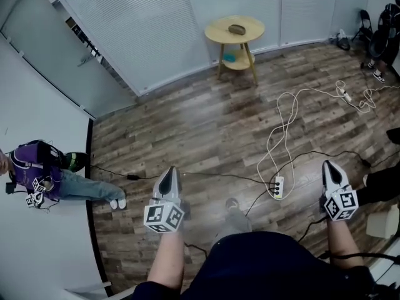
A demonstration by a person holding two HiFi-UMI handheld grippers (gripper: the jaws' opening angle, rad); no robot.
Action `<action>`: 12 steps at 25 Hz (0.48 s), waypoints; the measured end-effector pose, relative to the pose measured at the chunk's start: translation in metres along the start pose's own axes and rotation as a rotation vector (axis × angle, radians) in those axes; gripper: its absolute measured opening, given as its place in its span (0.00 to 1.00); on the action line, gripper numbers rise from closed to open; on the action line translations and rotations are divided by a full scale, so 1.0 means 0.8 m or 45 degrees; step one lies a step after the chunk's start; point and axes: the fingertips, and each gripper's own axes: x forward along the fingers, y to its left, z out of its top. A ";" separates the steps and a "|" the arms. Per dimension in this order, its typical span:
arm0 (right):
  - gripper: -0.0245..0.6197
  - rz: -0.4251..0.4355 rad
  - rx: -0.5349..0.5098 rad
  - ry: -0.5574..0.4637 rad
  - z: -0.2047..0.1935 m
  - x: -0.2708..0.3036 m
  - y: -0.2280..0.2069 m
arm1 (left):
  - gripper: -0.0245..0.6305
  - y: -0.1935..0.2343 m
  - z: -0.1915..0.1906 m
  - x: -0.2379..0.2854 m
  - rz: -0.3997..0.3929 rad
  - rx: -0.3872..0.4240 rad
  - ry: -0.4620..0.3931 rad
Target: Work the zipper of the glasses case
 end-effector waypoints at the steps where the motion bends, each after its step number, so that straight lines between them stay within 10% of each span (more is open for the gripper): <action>1: 0.05 -0.017 0.014 -0.018 0.011 0.020 0.002 | 0.04 0.013 0.003 0.021 -0.010 -0.001 0.007; 12: 0.05 -0.077 -0.053 -0.039 0.060 0.196 0.055 | 0.04 0.119 0.063 0.215 -0.172 0.054 -0.039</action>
